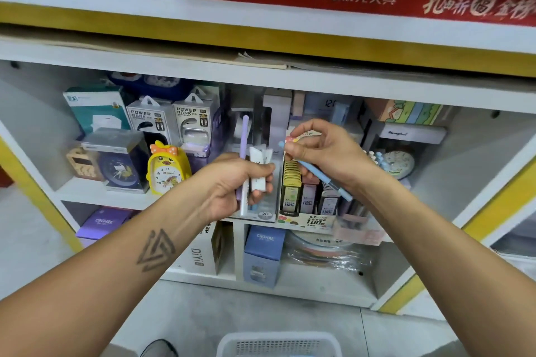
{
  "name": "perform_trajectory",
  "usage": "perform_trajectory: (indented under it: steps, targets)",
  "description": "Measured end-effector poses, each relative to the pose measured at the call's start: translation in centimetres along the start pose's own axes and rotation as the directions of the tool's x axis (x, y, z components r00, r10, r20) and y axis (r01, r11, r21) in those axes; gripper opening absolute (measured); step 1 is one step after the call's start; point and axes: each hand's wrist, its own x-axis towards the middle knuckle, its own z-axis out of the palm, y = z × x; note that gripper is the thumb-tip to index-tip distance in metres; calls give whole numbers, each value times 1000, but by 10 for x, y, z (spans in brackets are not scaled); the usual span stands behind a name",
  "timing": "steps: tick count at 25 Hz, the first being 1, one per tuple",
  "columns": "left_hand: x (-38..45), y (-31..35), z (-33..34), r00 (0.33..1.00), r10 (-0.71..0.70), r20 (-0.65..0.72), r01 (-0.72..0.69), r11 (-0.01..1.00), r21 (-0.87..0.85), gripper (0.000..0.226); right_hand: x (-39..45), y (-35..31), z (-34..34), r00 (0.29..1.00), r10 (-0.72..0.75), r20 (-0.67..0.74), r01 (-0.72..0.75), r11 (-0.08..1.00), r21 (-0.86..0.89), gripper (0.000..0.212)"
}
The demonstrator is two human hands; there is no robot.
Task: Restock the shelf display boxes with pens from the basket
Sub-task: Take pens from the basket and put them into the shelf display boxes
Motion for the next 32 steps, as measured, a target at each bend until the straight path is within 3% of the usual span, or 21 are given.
perform_trajectory:
  steps: [3,7,12,14,16,18,19,23,26,28,30,32]
  targets:
    - [3,-1,23,999,34,4,-34,998,-49,13,-15,3,-10,993,-31,117,40,996,-80,36]
    - [7,-5,47,997,83,7,-82,993,-88,12,-29,7,-34,995,-31,98,45,989,-139,32]
    - [19,-12,71,984,144,-100,-151,986,-63,35,-49,12,-67,989,32,145,-14,992,-122,26]
    - [27,-13,75,975,148,-168,-164,983,-82,39,-57,14,-85,997,28,66,-27,999,-24,20]
    - [30,-16,80,973,134,-186,-151,985,-82,34,-63,18,-102,993,26,-119,0,977,212,13]
    - [26,-22,89,990,96,-108,-101,994,-45,21,-68,20,-118,961,36,-275,86,903,420,10]
    - [23,-26,96,997,64,-42,-65,998,-25,15,-71,22,-124,943,13,-333,136,898,418,12]
    - [19,-40,117,995,-17,98,13,999,39,20,-87,26,-143,864,-221,-452,192,975,-110,16]
    - [19,-44,122,993,-33,114,29,999,36,24,-98,26,-141,868,-306,-390,151,912,-380,13]
    - [19,-46,125,989,-51,136,47,998,37,22,-103,30,-136,871,-363,-331,123,814,-568,11]
    - [18,-47,126,985,-79,155,75,997,31,19,-105,33,-130,857,-394,-331,138,796,-590,10]
    - [19,-48,125,982,-98,160,97,995,20,17,-105,30,-130,812,-405,-421,189,864,-467,12]
